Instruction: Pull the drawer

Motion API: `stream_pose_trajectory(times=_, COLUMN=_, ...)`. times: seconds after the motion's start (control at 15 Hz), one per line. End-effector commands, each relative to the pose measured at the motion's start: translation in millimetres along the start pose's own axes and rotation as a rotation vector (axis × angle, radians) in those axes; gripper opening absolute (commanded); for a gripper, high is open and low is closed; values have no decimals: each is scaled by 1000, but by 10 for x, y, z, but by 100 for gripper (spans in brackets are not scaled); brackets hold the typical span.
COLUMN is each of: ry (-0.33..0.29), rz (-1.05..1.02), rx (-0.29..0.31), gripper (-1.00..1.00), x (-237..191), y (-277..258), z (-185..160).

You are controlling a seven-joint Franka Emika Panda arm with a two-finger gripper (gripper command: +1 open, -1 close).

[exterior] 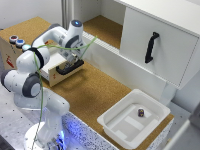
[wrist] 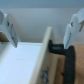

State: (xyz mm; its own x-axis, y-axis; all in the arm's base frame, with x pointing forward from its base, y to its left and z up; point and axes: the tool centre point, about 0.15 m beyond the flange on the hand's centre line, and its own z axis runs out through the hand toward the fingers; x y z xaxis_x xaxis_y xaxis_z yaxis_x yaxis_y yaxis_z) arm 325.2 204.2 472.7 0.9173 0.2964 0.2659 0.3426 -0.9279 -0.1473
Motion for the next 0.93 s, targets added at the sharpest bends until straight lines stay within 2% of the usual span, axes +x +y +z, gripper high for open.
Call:
stream_pose_trajectory(times=0.0, ry=-204, rz=-349, rx=-158, gripper=100, x=722, y=-974, z=-29)
stream_pose_trajectory(times=0.13, ry=-238, rz=-503, rx=-165, gripper=100, x=826, y=-1256, z=10)
stream_pose_trajectory(times=0.33, ry=-286, rz=-727, rx=-95, gripper=100, x=873, y=-1620, z=93)
stream_pose_trajectory(times=0.47, ry=-315, rz=-881, rx=-83, gripper=100, x=859, y=-1846, z=171)
stream_pose_trajectory(times=0.67, ry=-346, rz=-1080, rx=-24, gripper=100, x=860, y=-2135, z=307)
stream_pose_trajectory(times=0.87, ry=-370, rz=-1205, rx=7, gripper=100, x=894, y=-2318, z=465)
